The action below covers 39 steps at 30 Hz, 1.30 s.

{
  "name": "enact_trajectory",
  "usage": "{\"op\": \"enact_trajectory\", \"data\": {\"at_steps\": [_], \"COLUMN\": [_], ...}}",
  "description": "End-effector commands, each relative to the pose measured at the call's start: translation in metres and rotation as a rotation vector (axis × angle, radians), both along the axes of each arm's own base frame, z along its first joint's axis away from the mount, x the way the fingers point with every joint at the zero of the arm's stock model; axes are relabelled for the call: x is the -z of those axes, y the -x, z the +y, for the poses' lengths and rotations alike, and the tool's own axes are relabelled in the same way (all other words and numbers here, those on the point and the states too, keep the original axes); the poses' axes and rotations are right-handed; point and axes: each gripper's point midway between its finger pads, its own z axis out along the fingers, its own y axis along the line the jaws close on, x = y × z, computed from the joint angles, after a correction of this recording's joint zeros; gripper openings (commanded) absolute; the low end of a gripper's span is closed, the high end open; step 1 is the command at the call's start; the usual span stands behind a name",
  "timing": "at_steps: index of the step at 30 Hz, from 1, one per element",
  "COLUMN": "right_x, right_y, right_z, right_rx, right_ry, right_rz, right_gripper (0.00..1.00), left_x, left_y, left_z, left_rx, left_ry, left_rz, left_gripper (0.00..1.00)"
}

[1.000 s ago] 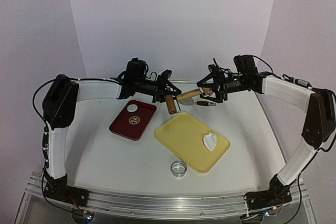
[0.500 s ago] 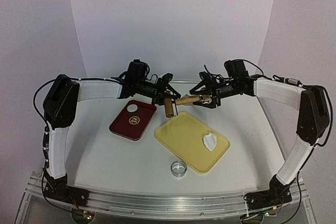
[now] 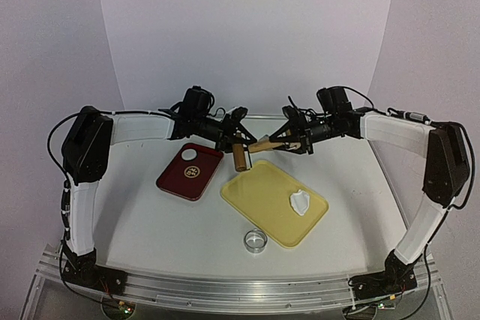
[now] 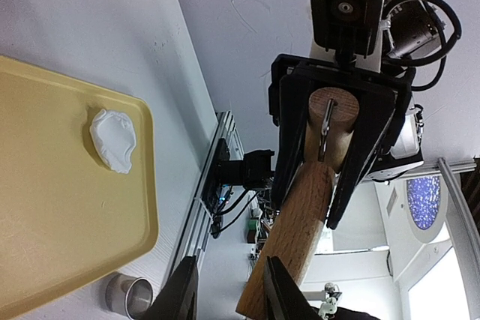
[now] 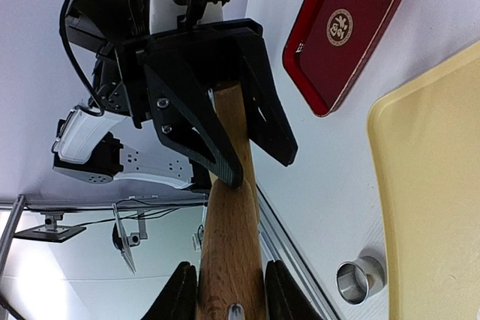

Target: Roll out the dumpling wrappers from the dough

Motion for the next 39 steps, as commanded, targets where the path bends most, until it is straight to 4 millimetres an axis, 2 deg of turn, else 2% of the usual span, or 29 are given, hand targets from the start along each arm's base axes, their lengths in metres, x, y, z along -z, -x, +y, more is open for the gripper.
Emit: {"op": "enact_trajectory", "data": {"at_steps": [1, 3, 6, 7, 10, 14, 17, 19, 21, 26, 31, 35, 39], "right_x": [-0.001, 0.005, 0.024, 0.032, 0.044, 0.047, 0.057, 0.066, 0.074, 0.087, 0.107, 0.125, 0.138], "right_y": [-0.007, -0.011, -0.016, -0.016, -0.010, 0.000, 0.006, 0.011, 0.014, 0.018, 0.024, 0.029, 0.029], "right_z": [0.001, -0.008, -0.038, -0.051, -0.085, -0.124, -0.143, -0.149, -0.152, -0.150, -0.156, -0.161, -0.163], "right_rx": [0.049, 0.101, 0.207, 0.238, 0.301, 0.353, 0.353, 0.341, 0.329, 0.298, 0.284, 0.267, 0.251], "right_ry": [0.039, 0.115, 0.332, 0.396, 0.493, 0.550, 0.585, 0.596, 0.602, 0.590, 0.630, 0.671, 0.697], "right_rz": [-0.086, -0.117, -0.135, -0.121, -0.065, -0.006, 0.034, 0.068, 0.097, 0.141, 0.178, 0.202, 0.206], "right_gripper": [0.00, 0.00, 0.00, 0.00, 0.00, 0.00, 0.00, 0.00, 0.00, 0.00, 0.00, 0.00, 0.00], "left_x": [-0.025, -0.022, -0.010, -0.003, 0.014, 0.047, 0.079, 0.096, 0.110, 0.145, 0.167, 0.181, 0.192], "left_y": [-0.002, -0.007, -0.020, -0.027, -0.043, -0.052, -0.042, -0.030, -0.018, -0.003, 0.000, 0.003, 0.003], "left_z": [-0.003, -0.003, 0.002, 0.006, 0.024, 0.058, 0.072, 0.071, 0.068, 0.066, 0.071, 0.071, 0.072], "left_rx": [0.000, -0.036, -0.143, -0.196, -0.341, -0.493, -0.485, -0.458, -0.425, -0.384, -0.380, -0.355, -0.340], "left_ry": [0.036, 0.022, -0.058, -0.108, -0.260, -0.470, -0.595, -0.652, -0.700, -0.814, -0.880, -0.893, -0.921], "left_rz": [-0.066, -0.086, -0.125, -0.144, -0.191, -0.195, -0.152, -0.142, -0.145, -0.128, -0.113, -0.115, -0.122], "left_gripper": [0.00, 0.17, 0.63, 0.73, 0.83, 0.84, 0.78, 0.71, 0.68, 0.66, 0.65, 0.55, 0.54]}}
